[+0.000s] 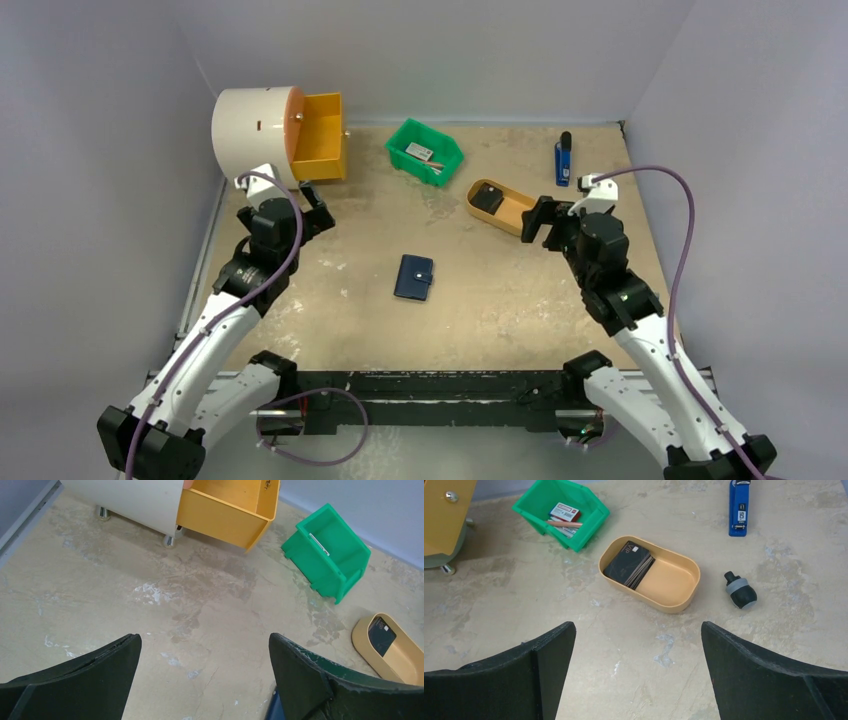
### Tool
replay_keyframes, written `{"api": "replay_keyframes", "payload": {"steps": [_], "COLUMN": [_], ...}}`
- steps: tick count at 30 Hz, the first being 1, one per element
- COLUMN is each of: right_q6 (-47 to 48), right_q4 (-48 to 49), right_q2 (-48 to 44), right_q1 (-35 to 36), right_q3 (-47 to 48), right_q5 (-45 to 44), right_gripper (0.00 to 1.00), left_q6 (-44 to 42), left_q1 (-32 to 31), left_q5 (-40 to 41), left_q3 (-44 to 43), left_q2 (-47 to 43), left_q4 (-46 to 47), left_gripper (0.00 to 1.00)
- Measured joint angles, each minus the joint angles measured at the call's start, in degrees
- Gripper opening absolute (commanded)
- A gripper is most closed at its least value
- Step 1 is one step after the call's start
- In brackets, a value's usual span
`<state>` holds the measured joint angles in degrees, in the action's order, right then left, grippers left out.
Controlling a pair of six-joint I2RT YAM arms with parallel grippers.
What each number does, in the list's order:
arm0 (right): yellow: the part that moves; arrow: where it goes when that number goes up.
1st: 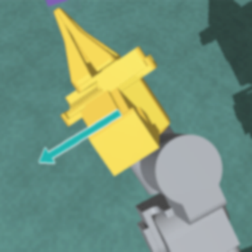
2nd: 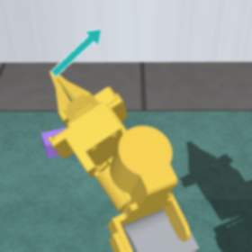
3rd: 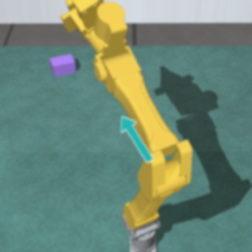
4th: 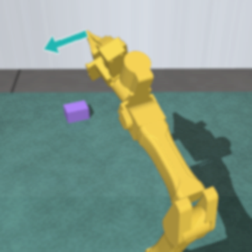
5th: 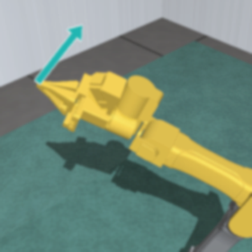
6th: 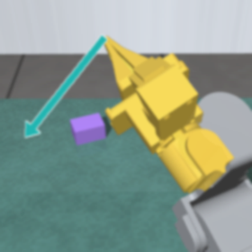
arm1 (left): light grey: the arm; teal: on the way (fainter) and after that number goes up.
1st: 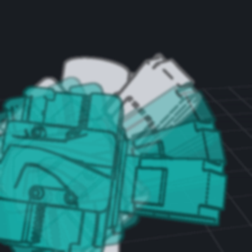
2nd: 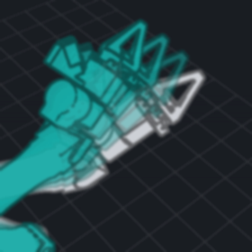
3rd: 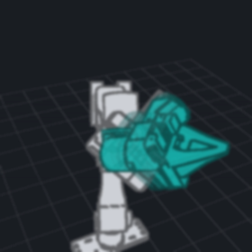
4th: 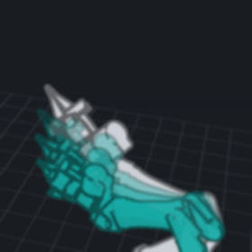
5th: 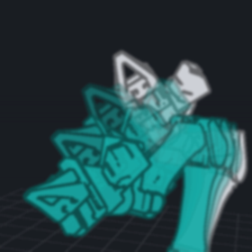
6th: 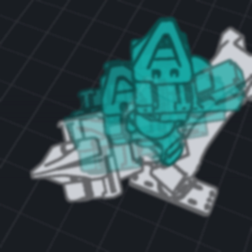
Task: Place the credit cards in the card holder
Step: Adjust the card holder at the center of the board.
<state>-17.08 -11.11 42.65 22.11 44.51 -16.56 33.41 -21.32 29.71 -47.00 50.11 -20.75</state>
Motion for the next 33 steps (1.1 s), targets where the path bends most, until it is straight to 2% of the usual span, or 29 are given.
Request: {"api": "replay_keyframes", "payload": {"steps": [3, 6, 14, 22, 25, 29, 33], "right_q6": [-0.8, -1.8, -6.4, -7.3, -8.4, -13.0, -15.8], "right_q4": [-0.2, -1.1, -4.9, -3.8, -1.0, 8.5, 9.7], "right_q2": [0.1, 0.6, 7.8, 14.5, 17.7, 17.6, 23.6], "right_q1": [0.0, 0.0, 0.1, 6.3, 9.1, 10.0, 11.9], "right_q3": [0.0, 1.1, 9.2, 9.3, 8.3, -0.4, -0.5], "right_q5": [-0.5, -0.7, -0.9, -1.1, 0.4, 7.6, 10.7], "right_gripper": [0.95, 0.98, 0.99, 0.99, 0.99, 0.99, 0.97], "left_q6": [0.3, 0.5, 0.5, 1.2, 1.7, 2.1, 2.1], "left_q1": [0.0, 0.0, 0.1, 0.3, 0.3, 0.3, 0.3], "left_q5": [-0.1, -0.1, -1.0, -3.0, -3.6, -5.7, -9.0], "left_q3": [0.0, 0.0, 0.7, 1.9, 2.5, 4.0, 4.3], "left_q2": [-0.6, -1.5, -2.8, -3.1, -3.0, -3.0, -2.8], "left_q4": [0.1, 0.2, 1.4, 3.3, 4.6, 5.7, 6.6], "left_gripper": [1.00, 1.00, 0.99, 0.97, 0.97, 0.97, 0.96]}}
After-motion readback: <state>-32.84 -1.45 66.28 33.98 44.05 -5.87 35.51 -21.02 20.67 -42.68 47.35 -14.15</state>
